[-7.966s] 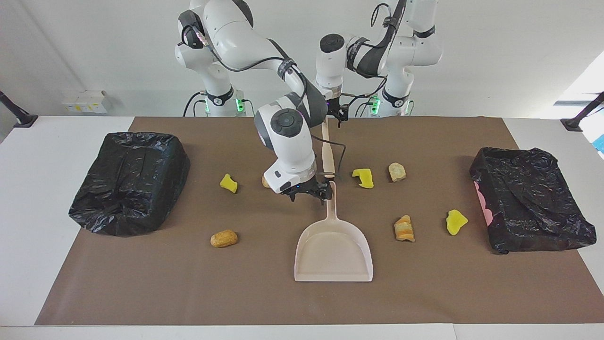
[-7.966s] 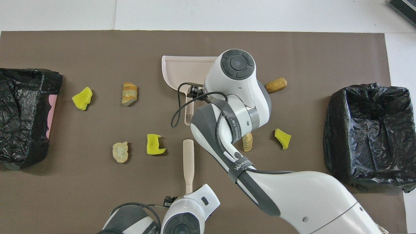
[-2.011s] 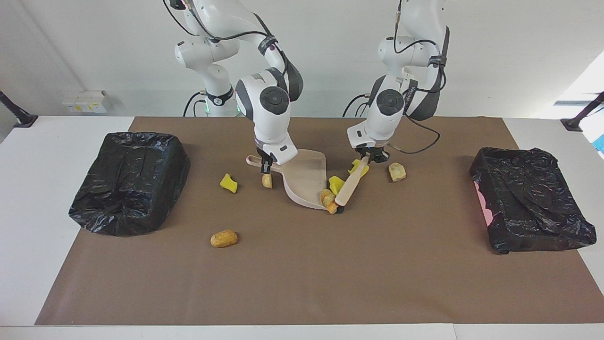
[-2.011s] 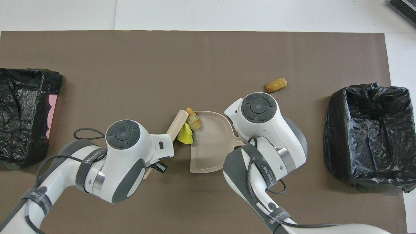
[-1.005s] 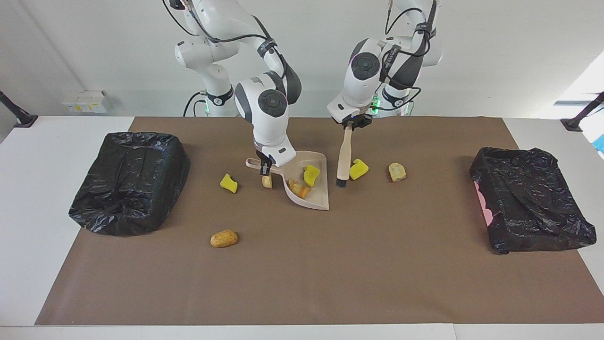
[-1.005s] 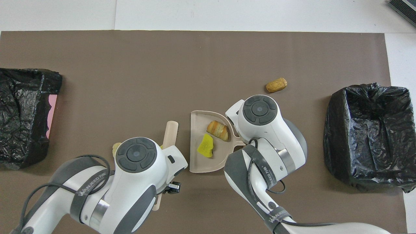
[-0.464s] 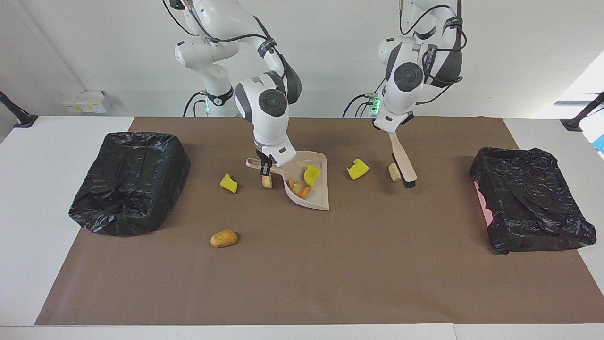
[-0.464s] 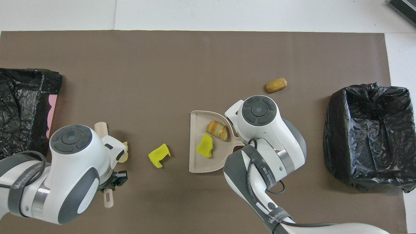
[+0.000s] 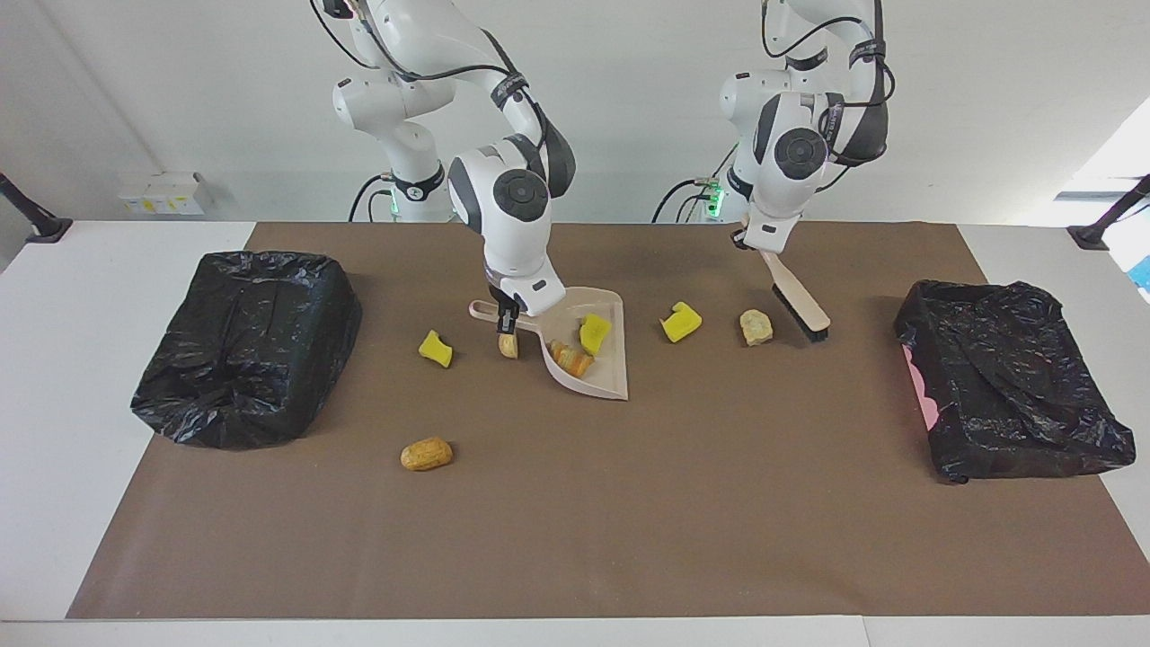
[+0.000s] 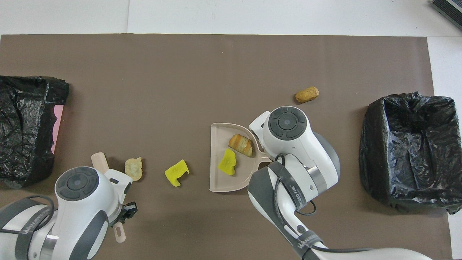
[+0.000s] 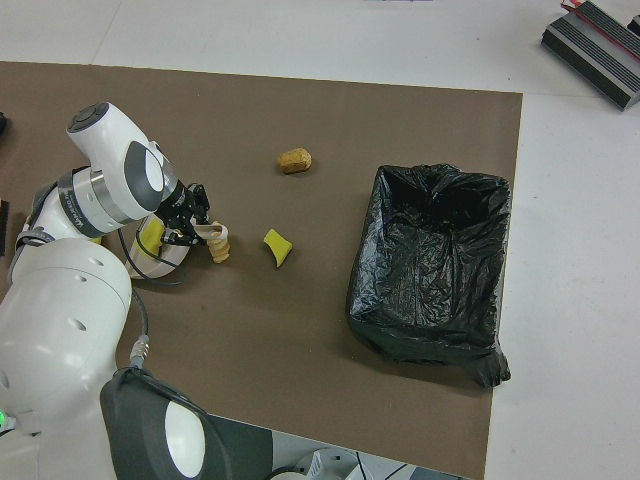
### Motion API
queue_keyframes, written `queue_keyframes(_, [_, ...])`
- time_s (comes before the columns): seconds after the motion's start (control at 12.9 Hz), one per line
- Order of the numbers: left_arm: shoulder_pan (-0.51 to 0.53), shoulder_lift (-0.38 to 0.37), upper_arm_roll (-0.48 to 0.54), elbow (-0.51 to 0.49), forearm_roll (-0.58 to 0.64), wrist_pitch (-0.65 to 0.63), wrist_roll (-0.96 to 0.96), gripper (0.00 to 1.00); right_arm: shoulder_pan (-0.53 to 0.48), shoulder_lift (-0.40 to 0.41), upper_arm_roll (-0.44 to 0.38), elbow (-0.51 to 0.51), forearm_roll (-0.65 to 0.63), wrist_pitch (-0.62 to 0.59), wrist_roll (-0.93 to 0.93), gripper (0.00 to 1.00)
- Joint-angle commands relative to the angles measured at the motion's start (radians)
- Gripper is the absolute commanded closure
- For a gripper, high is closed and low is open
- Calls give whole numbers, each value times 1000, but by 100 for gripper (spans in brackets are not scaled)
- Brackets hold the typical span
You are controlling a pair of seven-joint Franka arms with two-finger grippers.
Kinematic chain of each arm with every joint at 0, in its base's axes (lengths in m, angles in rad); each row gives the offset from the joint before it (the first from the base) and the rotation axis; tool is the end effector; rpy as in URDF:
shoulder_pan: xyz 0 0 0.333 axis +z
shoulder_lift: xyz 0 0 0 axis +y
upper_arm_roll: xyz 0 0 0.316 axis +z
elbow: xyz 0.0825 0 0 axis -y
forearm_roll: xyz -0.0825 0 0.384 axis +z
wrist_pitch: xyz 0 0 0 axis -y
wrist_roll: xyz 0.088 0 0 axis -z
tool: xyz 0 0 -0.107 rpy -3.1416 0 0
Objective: Sweep and dump trash in bin
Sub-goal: 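Sweep more pieces into the dustpan with the brush in the left gripper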
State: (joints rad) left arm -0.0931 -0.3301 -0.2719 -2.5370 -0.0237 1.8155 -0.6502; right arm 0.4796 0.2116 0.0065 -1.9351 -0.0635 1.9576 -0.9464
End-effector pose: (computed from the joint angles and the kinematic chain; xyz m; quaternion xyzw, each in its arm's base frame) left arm 0.3501 -0.1328 0.3600 -0.9663 -0.1596 0.1597 0.1239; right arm 0.5152 0.2673 0.3632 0.7409 0.6644 -0.0981 0.0052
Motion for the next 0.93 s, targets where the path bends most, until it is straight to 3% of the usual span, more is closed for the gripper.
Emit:
queue_keyframes(0.0, [-74, 0, 0, -23, -45, 44, -75, 100, 16, -11, 7, -18, -13, 23, -6, 100])
queue_keyframes(0.39, [-200, 78, -13, -5, -172, 229, -121, 100, 43, -5, 7, -18, -13, 30, 41, 100])
queue_keyframes(0.85, [-278, 141, -39, 56, -174, 332, -55, 100, 57, 8, 7, -18, -13, 44, 75, 100])
